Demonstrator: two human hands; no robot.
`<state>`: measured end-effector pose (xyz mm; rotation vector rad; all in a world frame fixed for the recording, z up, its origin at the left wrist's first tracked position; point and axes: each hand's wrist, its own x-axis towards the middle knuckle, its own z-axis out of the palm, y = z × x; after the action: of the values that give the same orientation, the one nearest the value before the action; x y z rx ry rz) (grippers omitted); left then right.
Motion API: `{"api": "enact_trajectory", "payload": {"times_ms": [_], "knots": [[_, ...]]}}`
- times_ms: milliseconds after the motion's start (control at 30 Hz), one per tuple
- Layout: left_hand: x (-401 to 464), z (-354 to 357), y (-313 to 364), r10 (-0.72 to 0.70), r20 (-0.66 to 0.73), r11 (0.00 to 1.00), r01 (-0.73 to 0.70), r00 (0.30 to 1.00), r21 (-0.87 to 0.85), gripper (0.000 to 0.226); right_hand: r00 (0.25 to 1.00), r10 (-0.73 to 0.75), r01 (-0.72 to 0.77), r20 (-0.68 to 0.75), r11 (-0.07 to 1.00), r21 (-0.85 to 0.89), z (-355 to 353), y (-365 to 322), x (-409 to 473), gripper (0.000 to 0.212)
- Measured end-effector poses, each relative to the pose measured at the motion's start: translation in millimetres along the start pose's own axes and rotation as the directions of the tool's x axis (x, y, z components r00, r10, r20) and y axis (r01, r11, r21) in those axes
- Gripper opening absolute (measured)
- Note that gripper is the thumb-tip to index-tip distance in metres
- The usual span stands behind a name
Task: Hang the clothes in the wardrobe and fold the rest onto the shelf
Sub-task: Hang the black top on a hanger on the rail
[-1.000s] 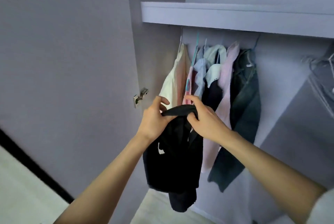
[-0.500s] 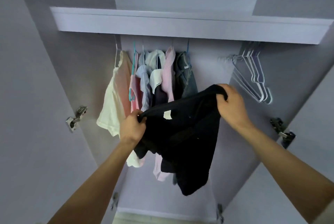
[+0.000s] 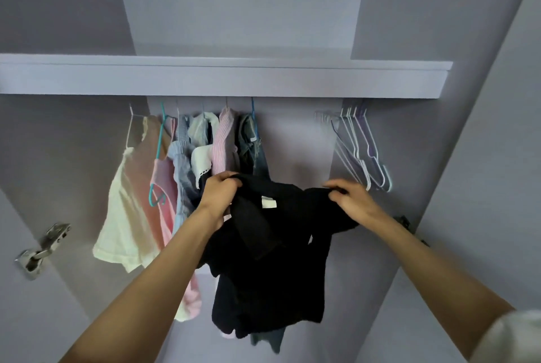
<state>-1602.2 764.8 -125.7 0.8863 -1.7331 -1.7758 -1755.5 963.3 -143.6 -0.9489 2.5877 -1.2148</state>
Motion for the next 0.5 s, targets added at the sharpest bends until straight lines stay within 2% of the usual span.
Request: {"api": "enact_trajectory", "payload": {"times_ms": [33,67,100,133,200,267,400,500], "knots": [[1,6,2,0.014,0.032,1.0,-0.014,0.999,0.011,0.029,1.0,0.009,-0.009,-0.015,0.999,0.051,1,6,5,0.031],[3,15,5,0.033,0.053,0.999,-0.034,0.998,0.026,0.029,0.996,0.02,-0.016,-0.091,0.999,0.05,-2,14,13,0.032],[4,22,8,0.057,0.066,0.998,-0.06,0.996,0.037,0.03,0.982,0.025,-0.03,-0.186,0.999,-0.027,-4,23,23,0.034],[7,30,11,0.085,0.071,0.995,-0.088,0.994,0.046,0.031,0.966,0.024,-0.067,-0.256,0.984,-0.164,-8,32,33,0.038],[12,41,16,0.137,0.049,0.986,-0.14,0.989,0.085,0.031,0.956,0.011,-0.16,-0.293,0.857,-0.489,-16,46,49,0.043],[18,47,20,0.16,0.015,0.98,-0.161,0.987,0.119,0.029,0.951,0.003,-0.215,-0.31,0.727,-0.652,-22,57,66,0.041],[27,49,22,0.192,-0.022,0.969,-0.186,0.981,0.16,0.032,0.94,-0.053,-0.235,-0.338,0.618,-0.75,-25,63,95,0.033],[30,45,21,0.22,-0.03,0.961,-0.211,0.975,0.181,0.034,0.943,-0.077,-0.214,-0.323,0.604,-0.768,-26,62,108,0.031]]}}
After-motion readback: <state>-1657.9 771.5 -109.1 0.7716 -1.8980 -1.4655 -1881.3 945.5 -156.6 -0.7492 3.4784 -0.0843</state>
